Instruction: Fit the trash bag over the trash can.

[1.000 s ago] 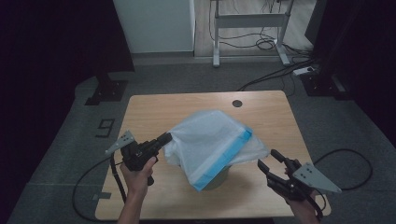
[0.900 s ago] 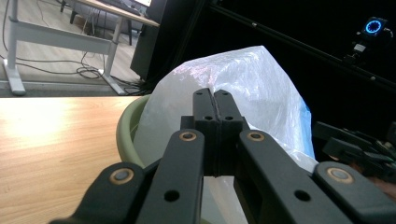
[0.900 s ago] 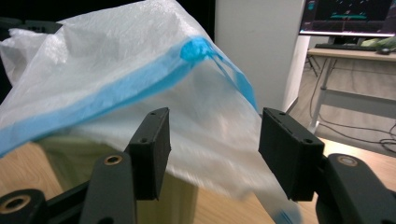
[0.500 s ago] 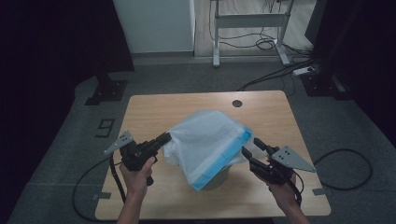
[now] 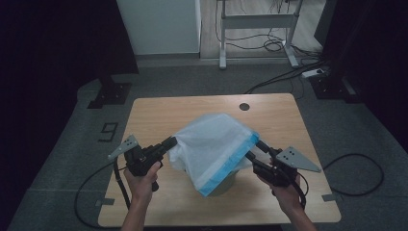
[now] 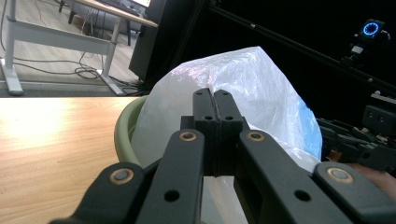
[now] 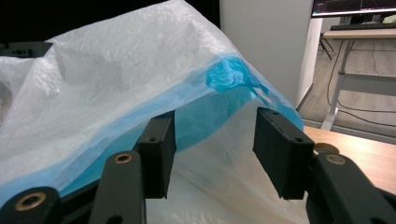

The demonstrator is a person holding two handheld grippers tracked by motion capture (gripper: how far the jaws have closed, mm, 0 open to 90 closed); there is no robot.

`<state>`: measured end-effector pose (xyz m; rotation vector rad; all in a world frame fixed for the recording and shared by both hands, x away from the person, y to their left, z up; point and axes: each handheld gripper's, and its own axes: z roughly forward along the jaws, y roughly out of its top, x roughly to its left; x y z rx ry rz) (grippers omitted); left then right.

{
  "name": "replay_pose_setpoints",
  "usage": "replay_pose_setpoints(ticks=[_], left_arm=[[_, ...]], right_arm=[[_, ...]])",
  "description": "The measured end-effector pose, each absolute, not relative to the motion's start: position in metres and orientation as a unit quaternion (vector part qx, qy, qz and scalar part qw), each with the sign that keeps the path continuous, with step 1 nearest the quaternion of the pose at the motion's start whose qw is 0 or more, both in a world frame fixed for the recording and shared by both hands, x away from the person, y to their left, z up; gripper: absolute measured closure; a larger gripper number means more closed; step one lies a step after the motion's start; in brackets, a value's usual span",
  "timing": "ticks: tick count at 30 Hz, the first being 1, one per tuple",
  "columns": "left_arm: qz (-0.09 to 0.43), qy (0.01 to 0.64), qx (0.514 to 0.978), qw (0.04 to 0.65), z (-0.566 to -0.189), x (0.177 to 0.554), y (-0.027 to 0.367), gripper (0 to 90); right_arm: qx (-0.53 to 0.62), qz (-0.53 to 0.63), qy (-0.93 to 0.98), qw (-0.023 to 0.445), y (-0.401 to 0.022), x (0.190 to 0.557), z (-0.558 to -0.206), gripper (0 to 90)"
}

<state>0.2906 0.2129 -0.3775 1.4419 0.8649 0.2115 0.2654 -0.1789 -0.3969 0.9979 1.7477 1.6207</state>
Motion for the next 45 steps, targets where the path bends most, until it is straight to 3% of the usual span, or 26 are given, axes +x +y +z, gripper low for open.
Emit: replay_pose_setpoints(ticks=[5,9,12,25,45], left_arm=[[0.092,0.382,0.638,0.662,-0.378,0.291,0.213,89.7],[0.092,0.380,0.639,0.663,-0.378,0.290,0.211,89.7],[0.093,0.379,0.638,0.664,-0.378,0.290,0.211,89.7],[0.104,0.373,0.631,0.672,-0.372,0.288,0.210,89.4],[0.132,0.387,0.607,0.681,-0.364,0.299,0.215,89.6]], right_arm=[[0.373,0.612,0.647,0.261,-0.176,0.269,-0.394,54.9],[0.375,0.620,0.637,0.263,-0.174,0.272,-0.392,79.7],[0.380,0.623,0.631,0.264,-0.176,0.273,-0.391,89.0],[0.376,0.603,0.649,0.271,-0.189,0.272,-0.397,89.2],[0.389,0.564,0.655,0.320,-0.221,0.281,-0.381,89.2]])
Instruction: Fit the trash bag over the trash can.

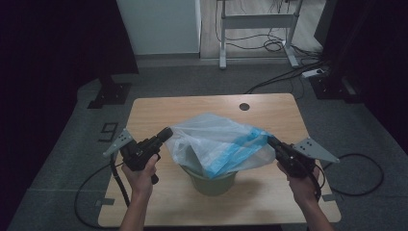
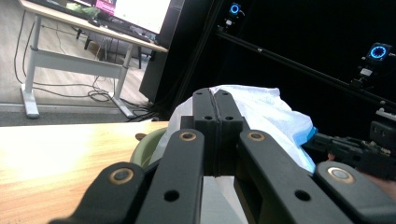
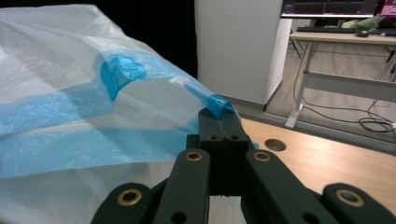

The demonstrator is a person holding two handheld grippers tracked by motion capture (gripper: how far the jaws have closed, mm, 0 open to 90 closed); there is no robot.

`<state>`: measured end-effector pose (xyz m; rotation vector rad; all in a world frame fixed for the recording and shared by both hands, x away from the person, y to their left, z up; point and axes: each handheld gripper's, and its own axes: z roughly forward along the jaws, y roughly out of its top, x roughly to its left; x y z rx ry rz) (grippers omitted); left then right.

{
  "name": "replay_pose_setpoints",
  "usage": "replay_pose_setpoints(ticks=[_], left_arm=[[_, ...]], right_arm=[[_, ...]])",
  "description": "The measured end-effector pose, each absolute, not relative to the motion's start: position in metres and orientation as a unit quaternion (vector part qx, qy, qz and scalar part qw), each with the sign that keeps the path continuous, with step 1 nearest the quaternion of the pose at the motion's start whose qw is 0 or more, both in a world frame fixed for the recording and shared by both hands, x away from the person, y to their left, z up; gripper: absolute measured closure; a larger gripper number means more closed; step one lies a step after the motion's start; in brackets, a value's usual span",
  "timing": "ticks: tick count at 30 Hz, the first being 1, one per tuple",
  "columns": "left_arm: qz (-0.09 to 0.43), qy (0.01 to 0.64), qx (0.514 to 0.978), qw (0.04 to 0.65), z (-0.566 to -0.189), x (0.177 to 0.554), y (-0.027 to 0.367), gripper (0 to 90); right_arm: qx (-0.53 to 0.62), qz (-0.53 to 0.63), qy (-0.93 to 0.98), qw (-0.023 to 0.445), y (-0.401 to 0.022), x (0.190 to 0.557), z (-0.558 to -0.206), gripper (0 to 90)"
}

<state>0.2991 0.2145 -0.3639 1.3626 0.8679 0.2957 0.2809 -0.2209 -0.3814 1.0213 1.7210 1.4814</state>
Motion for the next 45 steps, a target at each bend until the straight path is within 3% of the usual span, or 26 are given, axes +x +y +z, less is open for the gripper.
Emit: replay_pose_setpoints(ticks=[11,20,21,25,35,40,43,45], left_arm=[[0.137,0.386,0.595,0.691,-0.354,0.323,0.215,89.6],[0.126,0.362,0.640,0.666,-0.369,0.302,0.216,83.9],[0.141,0.351,0.651,0.658,-0.366,0.296,0.216,74.0],[0.174,0.329,0.669,0.644,-0.347,0.288,0.217,51.6],[0.164,0.291,0.725,0.603,-0.326,0.313,0.196,38.7],[0.143,0.281,0.752,0.579,-0.330,0.327,0.181,37.5],[0.172,0.278,0.771,0.546,-0.332,0.329,0.168,51.0],[0.180,0.280,0.774,0.540,-0.331,0.329,0.163,67.6]], right_arm=[[0.382,0.564,0.643,0.352,-0.218,0.324,-0.336,89.2],[0.367,0.579,0.641,0.344,-0.210,0.314,-0.340,89.1],[0.364,0.580,0.643,0.343,-0.209,0.310,-0.341,89.1],[0.355,0.584,0.645,0.343,-0.208,0.305,-0.340,89.1],[0.346,0.587,0.652,0.332,-0.198,0.306,-0.342,89.1],[0.346,0.588,0.653,0.329,-0.196,0.305,-0.344,89.1],[0.345,0.590,0.653,0.327,-0.195,0.305,-0.345,89.1],[0.344,0.589,0.654,0.326,-0.194,0.305,-0.345,89.1]])
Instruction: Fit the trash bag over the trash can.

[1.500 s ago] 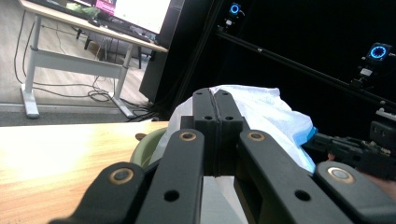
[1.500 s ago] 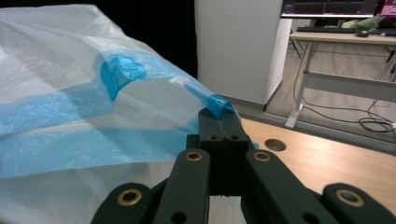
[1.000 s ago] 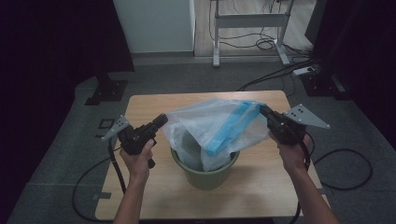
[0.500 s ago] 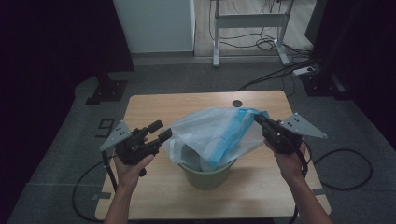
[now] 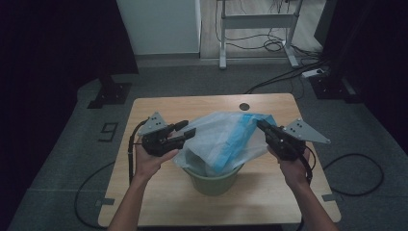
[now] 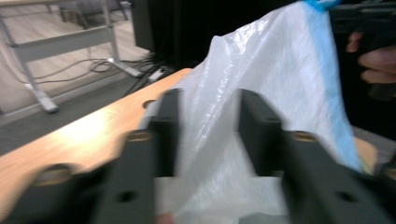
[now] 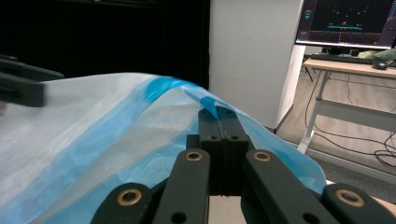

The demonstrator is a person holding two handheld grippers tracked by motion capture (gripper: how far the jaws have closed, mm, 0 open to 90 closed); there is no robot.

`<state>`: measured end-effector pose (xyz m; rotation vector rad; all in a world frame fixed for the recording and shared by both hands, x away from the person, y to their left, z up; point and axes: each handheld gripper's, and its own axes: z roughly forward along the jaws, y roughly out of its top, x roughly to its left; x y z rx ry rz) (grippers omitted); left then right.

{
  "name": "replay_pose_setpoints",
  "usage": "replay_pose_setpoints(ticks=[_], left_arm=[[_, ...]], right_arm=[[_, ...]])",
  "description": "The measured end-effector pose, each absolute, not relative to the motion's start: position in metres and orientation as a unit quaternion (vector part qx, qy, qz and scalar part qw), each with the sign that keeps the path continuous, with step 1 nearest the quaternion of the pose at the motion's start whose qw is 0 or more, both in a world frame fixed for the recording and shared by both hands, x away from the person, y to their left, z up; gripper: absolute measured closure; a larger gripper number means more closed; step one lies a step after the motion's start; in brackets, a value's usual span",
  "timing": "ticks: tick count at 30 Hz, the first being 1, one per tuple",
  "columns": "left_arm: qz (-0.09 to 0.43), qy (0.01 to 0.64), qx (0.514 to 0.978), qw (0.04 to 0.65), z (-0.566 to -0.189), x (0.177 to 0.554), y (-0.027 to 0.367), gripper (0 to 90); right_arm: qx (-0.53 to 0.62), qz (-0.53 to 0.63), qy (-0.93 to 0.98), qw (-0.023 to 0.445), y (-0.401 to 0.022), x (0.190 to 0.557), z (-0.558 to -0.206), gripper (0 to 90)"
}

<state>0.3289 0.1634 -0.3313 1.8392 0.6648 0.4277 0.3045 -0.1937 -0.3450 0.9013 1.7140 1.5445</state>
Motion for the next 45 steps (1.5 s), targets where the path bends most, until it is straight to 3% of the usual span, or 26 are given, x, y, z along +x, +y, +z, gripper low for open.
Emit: replay_pose_setpoints(ticks=[2,5,16,29,37,45], left_arm=[[0.177,0.281,0.771,0.544,-0.329,0.329,0.161,80.6],[0.188,0.297,0.752,0.557,-0.328,0.330,0.160,89.4],[0.176,0.356,0.674,0.623,-0.332,0.345,0.186,89.9],[0.162,0.376,0.626,0.664,-0.331,0.363,0.206,89.9],[0.160,0.352,0.613,0.690,-0.330,0.338,0.219,89.9],[0.153,0.329,0.620,0.696,-0.360,0.297,0.233,89.8]], right_arm=[[0.341,0.590,0.656,0.326,-0.193,0.304,-0.346,89.1],[0.341,0.590,0.657,0.324,-0.192,0.303,-0.348,89.1],[0.358,0.585,0.655,0.318,-0.208,0.305,-0.361,89.1],[0.390,0.572,0.638,0.336,-0.227,0.335,-0.346,89.1],[0.381,0.592,0.622,0.342,-0.235,0.320,-0.337,89.1],[0.368,0.604,0.634,0.312,-0.242,0.281,-0.366,89.0]])
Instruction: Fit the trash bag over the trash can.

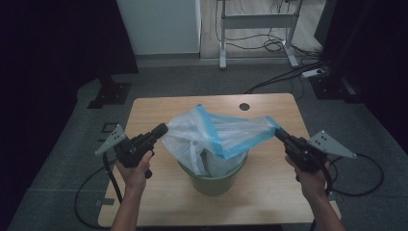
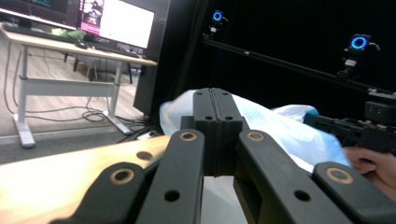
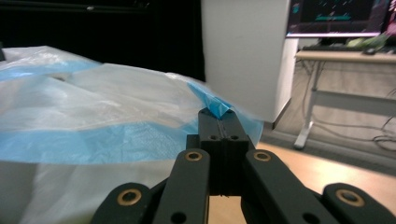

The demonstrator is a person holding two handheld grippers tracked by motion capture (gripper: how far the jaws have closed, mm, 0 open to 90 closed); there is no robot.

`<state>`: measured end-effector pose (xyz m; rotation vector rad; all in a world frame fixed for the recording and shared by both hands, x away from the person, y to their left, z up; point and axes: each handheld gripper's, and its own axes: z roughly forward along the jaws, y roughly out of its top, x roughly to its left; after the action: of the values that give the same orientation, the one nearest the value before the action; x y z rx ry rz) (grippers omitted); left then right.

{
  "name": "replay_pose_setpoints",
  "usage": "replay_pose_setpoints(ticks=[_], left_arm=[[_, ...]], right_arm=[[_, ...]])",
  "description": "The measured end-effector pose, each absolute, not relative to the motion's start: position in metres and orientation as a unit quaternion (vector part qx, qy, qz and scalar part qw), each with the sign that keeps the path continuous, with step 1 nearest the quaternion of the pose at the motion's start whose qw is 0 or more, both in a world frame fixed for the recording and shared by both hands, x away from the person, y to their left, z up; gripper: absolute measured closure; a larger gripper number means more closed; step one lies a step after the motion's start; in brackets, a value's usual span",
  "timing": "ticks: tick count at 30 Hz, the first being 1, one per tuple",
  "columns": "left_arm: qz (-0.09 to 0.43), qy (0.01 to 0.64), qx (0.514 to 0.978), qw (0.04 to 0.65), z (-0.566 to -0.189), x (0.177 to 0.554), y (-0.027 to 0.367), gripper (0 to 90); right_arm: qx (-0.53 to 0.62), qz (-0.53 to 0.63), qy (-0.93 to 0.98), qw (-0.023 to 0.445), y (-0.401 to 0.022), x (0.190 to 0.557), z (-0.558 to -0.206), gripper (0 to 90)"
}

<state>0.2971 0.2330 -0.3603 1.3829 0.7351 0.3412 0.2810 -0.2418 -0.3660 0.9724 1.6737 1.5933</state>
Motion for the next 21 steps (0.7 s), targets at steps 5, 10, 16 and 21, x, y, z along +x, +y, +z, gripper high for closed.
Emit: replay_pose_setpoints(ticks=[5,10,16,21], left_arm=[[0.130,0.337,0.618,0.698,-0.383,0.286,0.242,89.8],[0.112,0.336,0.617,0.702,-0.403,0.273,0.250,89.8],[0.095,0.336,0.620,0.703,-0.425,0.260,0.259,89.8],[0.089,0.340,0.631,0.692,-0.439,0.258,0.262,89.8]], right_arm=[[0.366,0.606,0.644,0.290,-0.241,0.262,-0.387,89.1],[0.367,0.614,0.649,0.260,-0.242,0.245,-0.406,89.1],[0.363,0.604,0.669,0.236,-0.238,0.230,-0.432,89.1],[0.364,0.586,0.690,0.221,-0.232,0.229,-0.449,89.1]])
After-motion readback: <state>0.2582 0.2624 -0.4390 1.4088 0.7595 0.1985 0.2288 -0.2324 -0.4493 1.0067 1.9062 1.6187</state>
